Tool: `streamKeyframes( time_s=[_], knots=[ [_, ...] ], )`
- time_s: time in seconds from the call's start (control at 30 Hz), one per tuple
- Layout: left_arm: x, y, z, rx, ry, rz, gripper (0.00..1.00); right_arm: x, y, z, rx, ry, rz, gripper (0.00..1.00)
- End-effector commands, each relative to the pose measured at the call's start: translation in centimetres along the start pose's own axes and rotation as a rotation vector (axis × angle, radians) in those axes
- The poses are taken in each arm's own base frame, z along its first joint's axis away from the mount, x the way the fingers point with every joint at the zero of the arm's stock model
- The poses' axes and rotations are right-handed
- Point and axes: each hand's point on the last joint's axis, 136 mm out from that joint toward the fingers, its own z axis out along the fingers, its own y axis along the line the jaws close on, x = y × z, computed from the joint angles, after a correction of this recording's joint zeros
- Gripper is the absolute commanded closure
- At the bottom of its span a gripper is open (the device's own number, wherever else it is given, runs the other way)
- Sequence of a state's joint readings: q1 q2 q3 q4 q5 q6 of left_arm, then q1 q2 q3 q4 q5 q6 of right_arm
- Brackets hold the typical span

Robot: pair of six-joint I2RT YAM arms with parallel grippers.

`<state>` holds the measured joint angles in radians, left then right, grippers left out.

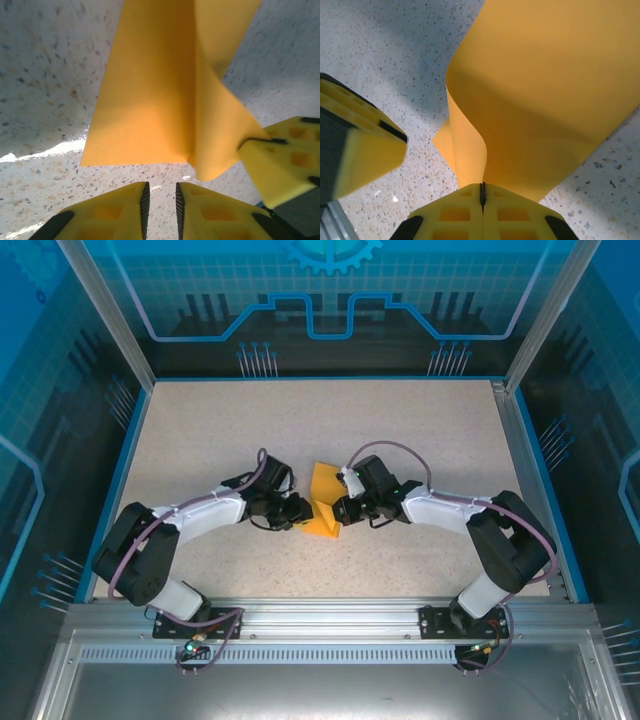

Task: Fold a paper plane with a square sheet of paper (pick it up from the middle)
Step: Fold the triangle a second time at the center of the table.

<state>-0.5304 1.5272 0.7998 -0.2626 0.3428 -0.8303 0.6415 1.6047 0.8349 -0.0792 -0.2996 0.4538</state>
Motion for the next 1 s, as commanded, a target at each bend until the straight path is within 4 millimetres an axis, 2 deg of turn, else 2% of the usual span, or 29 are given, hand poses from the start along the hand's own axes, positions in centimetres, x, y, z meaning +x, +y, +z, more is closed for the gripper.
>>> streamKeyframes(
  time_s=[0.0,0.13,0.37,0.53,0.63,0.8,0.87,0.97],
  knots=[
    [0.1,0.6,1.3,-0.025,-0.017,-0.018,0.77,-0.2,1.2,-0.5,-0.083,-0.008,-0.035,1.0],
    [0.4,0.8,2.4,-0.045,-0.008,-0.016,0.78,0.0,1.0,-0.2,-0.086,-0.002,-0.027,0.99],
    [0.4,3.7,3.8,-0.157,-0.005,-0.051,0.83,-0.4,0.6,0.2,-0.082,0.003,-0.019,0.99],
    [0.2,6.4,3.1,-0.293,-0.044,-0.057,0.88,-0.7,0.7,0.1,-0.094,0.0,-0.015,0.99],
    [-0.2,7.2,2.2,-0.337,-0.085,-0.049,0.88,-0.9,0.7,0.4,-0.106,0.005,-0.006,0.98],
    [-0.7,6.8,1.9,-0.351,-0.095,-0.032,0.88,-0.8,-0.4,1.1,-0.071,0.023,0.007,0.98],
    [-0.7,6.7,2.0,-0.346,-0.091,-0.023,0.87,-1.9,-0.1,0.9,-0.065,0.008,-0.012,0.98],
    [-0.6,6.4,2.2,-0.335,-0.082,-0.018,0.87,-2.4,-0.1,1.0,-0.083,0.01,-0.013,0.98]
  ],
)
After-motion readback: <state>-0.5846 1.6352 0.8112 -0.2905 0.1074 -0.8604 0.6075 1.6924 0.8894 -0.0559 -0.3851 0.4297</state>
